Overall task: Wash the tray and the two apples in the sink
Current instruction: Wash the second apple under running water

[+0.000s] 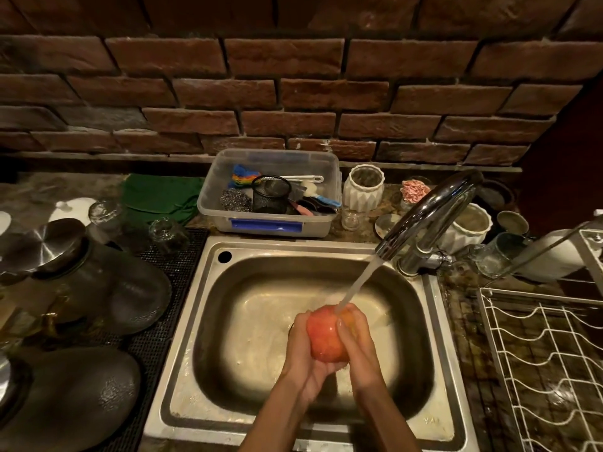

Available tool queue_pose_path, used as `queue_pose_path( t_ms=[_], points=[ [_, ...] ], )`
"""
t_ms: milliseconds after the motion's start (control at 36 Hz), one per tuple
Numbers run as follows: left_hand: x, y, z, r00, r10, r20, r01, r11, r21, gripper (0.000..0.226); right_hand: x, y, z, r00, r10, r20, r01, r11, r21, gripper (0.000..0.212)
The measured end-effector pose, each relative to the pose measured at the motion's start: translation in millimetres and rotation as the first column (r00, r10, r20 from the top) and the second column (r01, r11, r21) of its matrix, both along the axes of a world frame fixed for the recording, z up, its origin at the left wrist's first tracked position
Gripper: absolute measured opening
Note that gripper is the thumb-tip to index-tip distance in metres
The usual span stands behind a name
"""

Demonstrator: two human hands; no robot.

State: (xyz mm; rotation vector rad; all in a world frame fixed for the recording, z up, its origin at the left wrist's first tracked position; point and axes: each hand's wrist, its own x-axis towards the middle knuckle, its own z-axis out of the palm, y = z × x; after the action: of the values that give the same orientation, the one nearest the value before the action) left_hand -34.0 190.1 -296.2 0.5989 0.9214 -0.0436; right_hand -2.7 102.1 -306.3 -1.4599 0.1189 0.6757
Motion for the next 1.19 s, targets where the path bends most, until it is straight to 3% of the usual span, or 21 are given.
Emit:
queue_pose_path(
  t_ms=[83,167,278,361,472,556,694,750,833,972,1056,1194],
  points=[
    [-3.0,1.4,-6.5,0.999,0.04,0.024,-0.038,0.995,-0.095,0.049,-1.7,0.2,2.7,1.0,-0.017,0.0,0.017,1.0,0.02,0.037],
    [-0.9,2.4,-9.3,0.999,0.039,0.037,-0.036,0.996,-0.087,0.051,-6.4,4.8,3.9,0.998,-0.063,0.026,0.062,0.997,0.037,0.03],
    [0.3,-5.7,-12.3,0.993,0.113,-0.017,-0.114,0.991,-0.071,0.056,-11.7,20.9,4.2,0.969,-0.244,0.049,0.244,0.97,0.0,0.037],
    [-0.9,-14.0,-13.3,0.991,0.134,-0.026,-0.133,0.991,0.025,0.054,-13.8,33.2,5.3,0.926,-0.376,-0.016,0.376,0.927,-0.006,0.036],
    [-2.7,-14.2,-15.7,0.993,0.119,-0.028,-0.112,0.977,0.184,0.042,-10.8,37.3,5.6,0.87,-0.457,-0.187,0.467,0.884,0.01,0.017],
    [-2.9,-10.5,-17.3,0.979,0.197,-0.06,-0.185,0.969,0.163,0.038,-7.9,34.1,4.9,0.86,-0.421,-0.289,0.448,0.894,0.029,0.018],
    [-1.6,-2.9,-14.8,0.994,0.092,-0.05,-0.089,0.995,0.054,0.045,-5.3,25.4,-3.6,0.921,-0.347,-0.176,0.36,0.932,0.05,0.026],
    [1.6,0.9,-9.8,0.997,-0.045,-0.055,0.055,0.982,0.181,0.042,-4.1,19.8,-9.0,0.931,-0.313,-0.185,0.326,0.945,0.042,0.032],
    [6.7,7.7,-10.9,0.977,-0.166,-0.133,0.21,0.853,0.477,0.037,-1.1,12.7,-16.3,0.969,-0.216,-0.121,0.221,0.975,0.03,0.027],
    [0.0,3.4,-14.8,0.983,-0.184,0.006,0.165,0.898,0.407,0.033,-5.8,9.6,-19.1,0.992,-0.073,0.106,0.088,0.986,-0.139,0.032],
    [1.1,3.7,-20.8,0.992,-0.128,-0.013,0.122,0.899,0.42,0.025,-8.2,10.1,-15.7,0.99,-0.109,0.089,0.122,0.982,-0.146,0.036],
    [0.7,-7.4,-29.3,0.995,-0.092,-0.034,0.096,0.839,0.536,0.019,-12.0,25.4,-15.5,0.964,-0.262,0.044,0.264,0.963,-0.059,0.009]
  ],
)
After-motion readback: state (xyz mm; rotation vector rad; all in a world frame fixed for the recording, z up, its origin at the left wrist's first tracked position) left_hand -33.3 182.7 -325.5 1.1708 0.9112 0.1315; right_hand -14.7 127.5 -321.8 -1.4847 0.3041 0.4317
